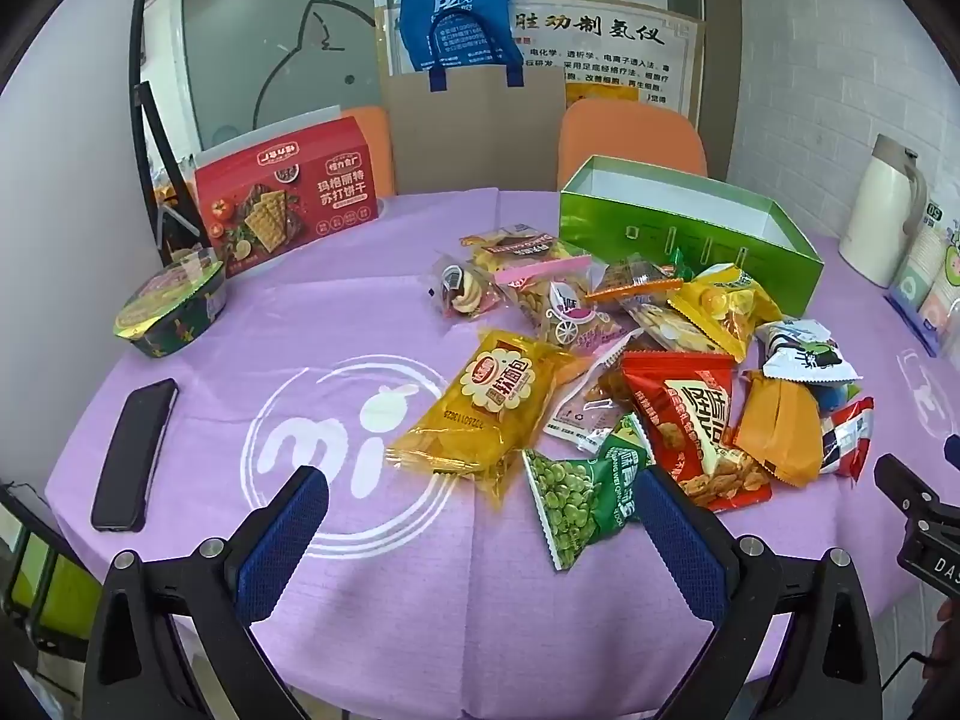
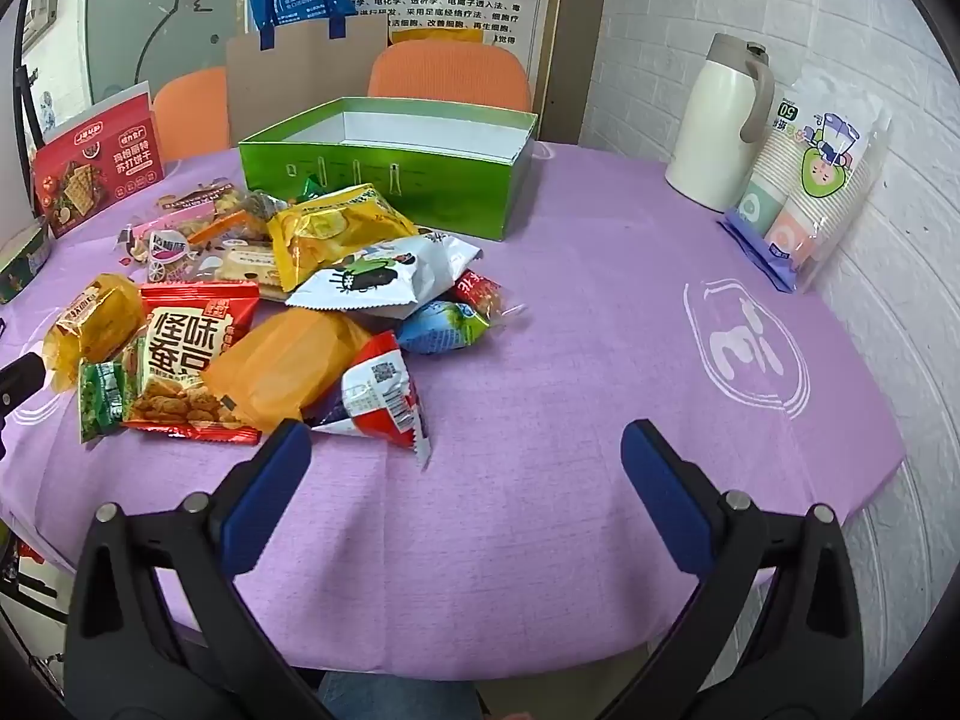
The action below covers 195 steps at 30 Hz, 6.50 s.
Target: Organize snacks
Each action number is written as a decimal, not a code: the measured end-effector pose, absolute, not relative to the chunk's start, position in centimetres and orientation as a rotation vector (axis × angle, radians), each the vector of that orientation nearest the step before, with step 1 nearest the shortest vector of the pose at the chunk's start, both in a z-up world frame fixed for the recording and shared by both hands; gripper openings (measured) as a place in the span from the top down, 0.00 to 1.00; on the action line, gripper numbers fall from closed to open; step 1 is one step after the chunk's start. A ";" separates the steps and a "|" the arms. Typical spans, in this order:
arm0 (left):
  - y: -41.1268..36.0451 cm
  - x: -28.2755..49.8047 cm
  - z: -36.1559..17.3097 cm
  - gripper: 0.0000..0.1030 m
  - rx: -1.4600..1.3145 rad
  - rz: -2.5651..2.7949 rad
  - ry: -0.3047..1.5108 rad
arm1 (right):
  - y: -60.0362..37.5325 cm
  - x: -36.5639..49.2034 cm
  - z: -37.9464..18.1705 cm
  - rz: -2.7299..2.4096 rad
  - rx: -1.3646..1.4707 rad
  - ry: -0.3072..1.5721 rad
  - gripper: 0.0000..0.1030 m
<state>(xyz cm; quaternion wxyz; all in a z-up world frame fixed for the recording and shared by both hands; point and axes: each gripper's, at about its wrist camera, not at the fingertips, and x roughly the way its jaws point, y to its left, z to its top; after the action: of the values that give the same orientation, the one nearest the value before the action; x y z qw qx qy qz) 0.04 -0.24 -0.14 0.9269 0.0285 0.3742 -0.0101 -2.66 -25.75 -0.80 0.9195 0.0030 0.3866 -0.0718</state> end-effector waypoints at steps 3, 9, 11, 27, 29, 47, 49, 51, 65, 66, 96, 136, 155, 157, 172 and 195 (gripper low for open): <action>-0.1 -0.1 -0.2 0.00 0.056 -0.021 0.767 | -25.9 -2.7 -0.8 -0.147 0.006 0.795 0.00; 0.0 0.0 -0.3 0.00 0.051 -0.023 0.772 | -25.6 -2.5 -1.1 -0.153 0.000 0.803 0.00; 0.0 0.0 -0.4 0.00 0.049 -0.023 0.773 | -25.6 -2.5 -1.3 -0.154 0.000 0.804 0.00; -0.1 0.4 -1.0 0.00 0.048 -0.020 0.785 | -25.5 -1.8 -1.9 -0.149 -0.005 0.826 0.00; -0.3 0.5 -1.1 0.00 0.050 -0.019 0.788 | -25.6 -1.6 -2.0 -0.150 -0.002 0.830 0.00; -0.9 1.1 -1.8 0.00 0.046 -0.016 0.811 | -25.9 -0.8 -2.6 -0.148 0.002 0.845 0.00; -0.9 1.1 -1.8 0.00 0.045 -0.016 0.813 | -25.8 -0.8 -2.6 -0.148 0.001 0.847 0.00; -0.9 1.1 -1.8 0.00 0.045 -0.017 0.813 | -25.8 -0.8 -2.7 -0.148 0.001 0.850 0.00; -1.7 0.8 -1.8 0.00 0.076 -0.062 0.805 | -27.5 -1.1 -2.7 -0.034 0.091 0.814 0.00; -1.9 0.8 -1.9 0.00 0.086 -0.070 0.816 | -28.0 -1.3 -2.6 -0.012 0.112 0.797 0.00; -8.9 7.5 -4.4 0.31 0.027 -0.464 1.026 | -27.0 1.0 -5.0 0.279 0.167 0.820 0.42; -10.8 18.1 8.3 0.62 -0.105 -0.537 0.789 | -32.7 10.2 4.6 0.187 0.295 0.566 0.69; -14.4 28.4 1.9 0.07 -0.092 -0.396 0.890 | -33.2 19.9 -0.6 0.147 0.232 0.690 0.35; -14.3 28.1 2.2 0.06 -0.082 -0.372 0.879 | -32.7 19.8 -0.6 0.158 0.211 0.684 0.28; -9.7 17.6 10.7 0.06 -0.098 -0.467 0.689 | -31.8 8.6 8.9 0.103 0.097 0.438 0.01; -0.7 1.6 1.4 0.06 -0.054 -0.422 0.738 | -27.4 -2.9 4.6 0.186 0.137 0.443 0.01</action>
<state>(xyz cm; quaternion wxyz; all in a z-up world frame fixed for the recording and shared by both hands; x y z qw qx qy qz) 1.65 -0.69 1.39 0.9108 -0.0262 0.3577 -0.2045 -2.90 -27.41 4.60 0.9689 0.0680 0.2194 0.0920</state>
